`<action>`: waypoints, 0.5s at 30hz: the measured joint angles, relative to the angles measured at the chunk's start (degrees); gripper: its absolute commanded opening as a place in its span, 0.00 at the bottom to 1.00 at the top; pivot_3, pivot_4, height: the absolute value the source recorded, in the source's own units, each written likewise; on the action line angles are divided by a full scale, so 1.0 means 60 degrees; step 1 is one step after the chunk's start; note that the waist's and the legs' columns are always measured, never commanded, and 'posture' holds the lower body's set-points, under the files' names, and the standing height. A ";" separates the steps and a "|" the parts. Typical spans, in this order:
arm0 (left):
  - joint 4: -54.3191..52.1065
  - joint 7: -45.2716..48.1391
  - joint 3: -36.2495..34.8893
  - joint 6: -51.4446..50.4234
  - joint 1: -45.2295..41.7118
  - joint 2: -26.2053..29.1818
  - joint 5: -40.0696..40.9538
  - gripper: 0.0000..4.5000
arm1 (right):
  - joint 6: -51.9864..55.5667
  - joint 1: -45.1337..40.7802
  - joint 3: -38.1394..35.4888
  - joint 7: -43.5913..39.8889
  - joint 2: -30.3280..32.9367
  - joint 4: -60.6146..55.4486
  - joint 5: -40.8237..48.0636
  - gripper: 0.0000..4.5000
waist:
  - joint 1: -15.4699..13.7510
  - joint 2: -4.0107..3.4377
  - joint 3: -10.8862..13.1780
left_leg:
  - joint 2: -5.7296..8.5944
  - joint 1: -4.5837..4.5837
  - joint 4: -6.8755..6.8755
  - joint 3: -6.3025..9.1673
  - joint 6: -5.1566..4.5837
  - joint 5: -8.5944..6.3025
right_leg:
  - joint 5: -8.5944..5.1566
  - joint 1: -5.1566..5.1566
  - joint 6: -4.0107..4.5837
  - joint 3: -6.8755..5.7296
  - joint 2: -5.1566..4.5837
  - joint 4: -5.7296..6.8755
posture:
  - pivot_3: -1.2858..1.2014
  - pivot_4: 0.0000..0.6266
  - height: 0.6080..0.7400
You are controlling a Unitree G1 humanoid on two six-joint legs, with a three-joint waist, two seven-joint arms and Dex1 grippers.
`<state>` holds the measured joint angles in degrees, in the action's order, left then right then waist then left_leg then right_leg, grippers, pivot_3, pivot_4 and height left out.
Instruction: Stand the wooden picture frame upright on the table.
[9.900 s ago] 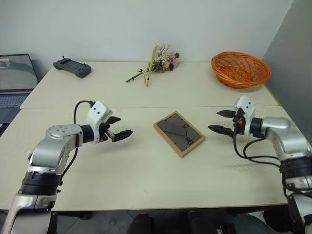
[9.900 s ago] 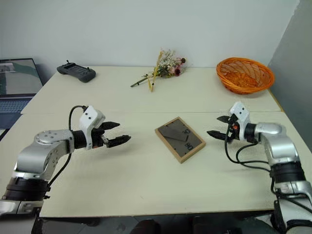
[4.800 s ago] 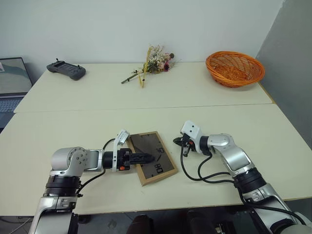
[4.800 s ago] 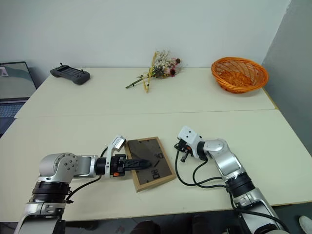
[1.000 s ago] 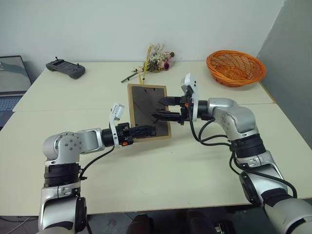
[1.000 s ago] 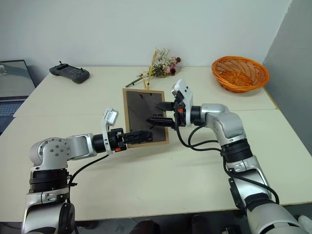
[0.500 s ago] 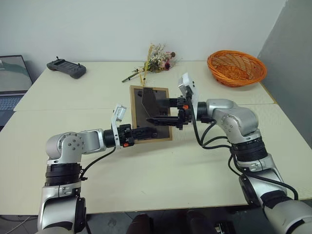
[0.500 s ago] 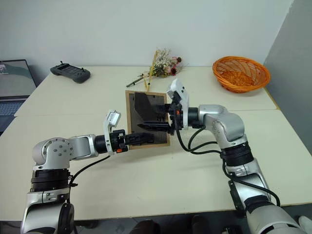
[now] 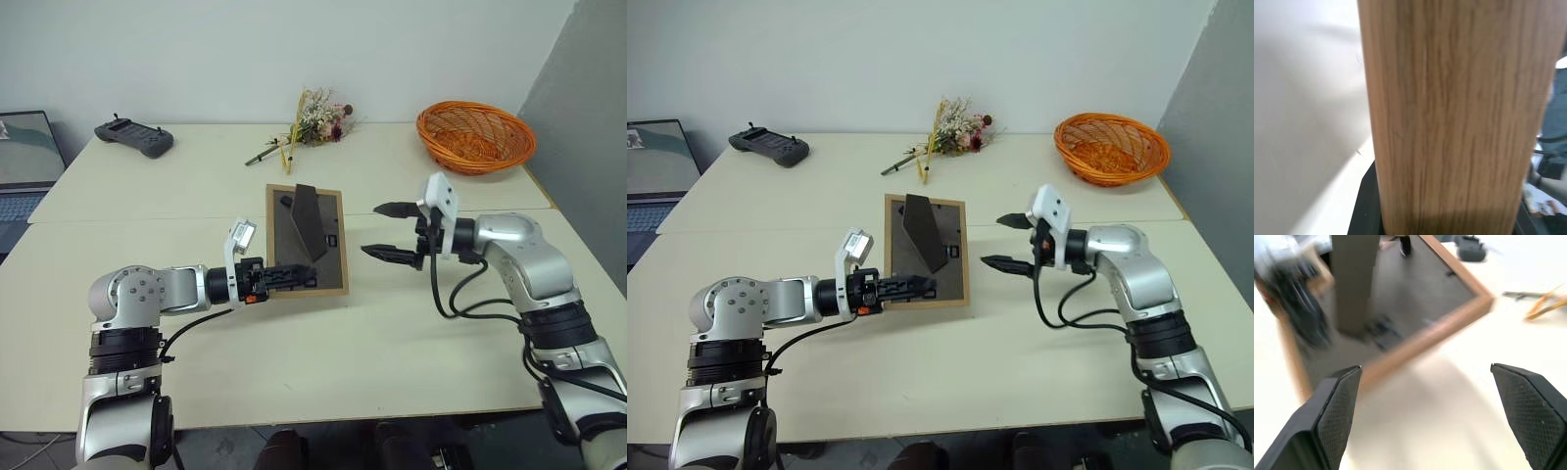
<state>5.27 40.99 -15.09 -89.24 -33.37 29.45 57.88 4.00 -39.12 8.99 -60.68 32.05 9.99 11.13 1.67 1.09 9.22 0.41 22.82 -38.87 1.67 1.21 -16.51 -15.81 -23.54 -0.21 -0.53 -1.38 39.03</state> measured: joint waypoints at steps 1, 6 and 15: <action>0.0031 -0.0102 -0.0039 -0.0228 0.0000 -0.0038 0.0173 0.19 | -0.1333 0.0034 0.0145 0.0209 -0.0004 0.0486 -0.0543 0.99 | 0.0005 0.0000 0.0000 | 0.0000 -0.0001 0.0000 -0.0004 0.0006 0.0003 | 0.0000 0.0000 0.0000 0.0002 0.0000 0.0002 | 0.52 0.24 1.00; 0.0786 -0.1092 -0.0165 -0.0508 0.0002 -0.0118 0.1682 0.19 | -0.9327 -0.0431 0.0962 0.4078 0.0226 0.3304 -0.5327 0.99 | 0.0035 0.0001 0.0004 | -0.0010 -0.0007 -0.0003 -0.0029 0.0042 0.0024 | 0.0000 -0.0015 0.0000 0.0021 0.0001 0.0016 | 0.52 0.24 1.00; 0.1011 -0.2814 0.0124 -0.0508 0.0078 0.0158 0.4545 0.19 | -1.0974 -0.2423 0.2561 1.1892 -0.0472 0.4590 -1.1894 0.99 | 0.0028 0.0004 0.0005 | -0.0007 -0.0008 -0.0002 -0.0026 0.0097 0.0055 | 0.0000 -0.0017 0.0003 0.0026 0.0003 0.0013 | 0.52 0.24 1.00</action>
<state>11.33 24.10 -14.35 -92.29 -32.90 30.40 85.15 -61.84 -53.66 24.35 10.68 29.22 37.53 -60.23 1.83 1.11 9.25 0.37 22.77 -38.88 1.52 1.79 -16.18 -15.81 -23.64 -0.19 -0.38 -1.36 39.11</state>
